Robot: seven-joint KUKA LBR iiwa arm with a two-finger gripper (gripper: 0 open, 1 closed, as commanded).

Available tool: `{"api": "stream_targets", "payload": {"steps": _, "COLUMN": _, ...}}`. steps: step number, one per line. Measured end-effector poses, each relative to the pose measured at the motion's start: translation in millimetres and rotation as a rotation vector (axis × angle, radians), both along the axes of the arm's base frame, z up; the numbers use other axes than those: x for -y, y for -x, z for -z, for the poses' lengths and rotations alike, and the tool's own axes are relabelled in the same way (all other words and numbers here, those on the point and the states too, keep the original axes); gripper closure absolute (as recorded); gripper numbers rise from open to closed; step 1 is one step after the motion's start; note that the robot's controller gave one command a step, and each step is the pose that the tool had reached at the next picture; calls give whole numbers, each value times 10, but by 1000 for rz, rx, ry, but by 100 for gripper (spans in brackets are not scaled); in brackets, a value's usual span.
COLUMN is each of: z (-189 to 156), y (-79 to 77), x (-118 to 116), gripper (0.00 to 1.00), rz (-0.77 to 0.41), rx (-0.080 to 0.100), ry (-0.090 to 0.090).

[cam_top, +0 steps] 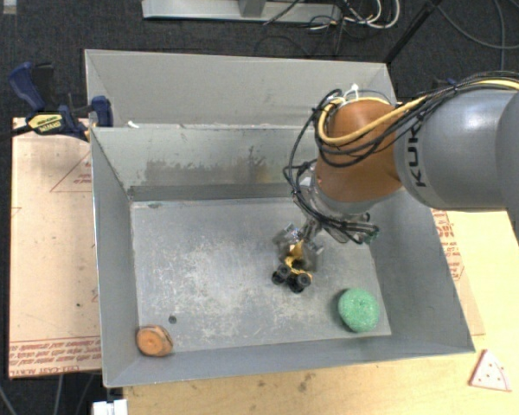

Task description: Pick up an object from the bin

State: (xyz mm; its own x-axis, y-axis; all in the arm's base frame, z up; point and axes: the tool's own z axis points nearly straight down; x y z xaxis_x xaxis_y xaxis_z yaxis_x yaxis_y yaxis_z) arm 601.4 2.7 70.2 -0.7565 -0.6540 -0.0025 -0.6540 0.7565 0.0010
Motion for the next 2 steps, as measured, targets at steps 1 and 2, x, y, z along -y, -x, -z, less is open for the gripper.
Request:
{"api": "stream_targets", "payload": {"steps": 1, "z": -29, "y": 6, "x": -1, "gripper": 100, "rz": 0, "rx": -1, "ry": 0}}
{"api": "stream_targets", "payload": {"steps": 2, "z": -210, "y": 27, "x": -7, "gripper": 100, "rz": 0, "rx": -9, "ry": 0}}
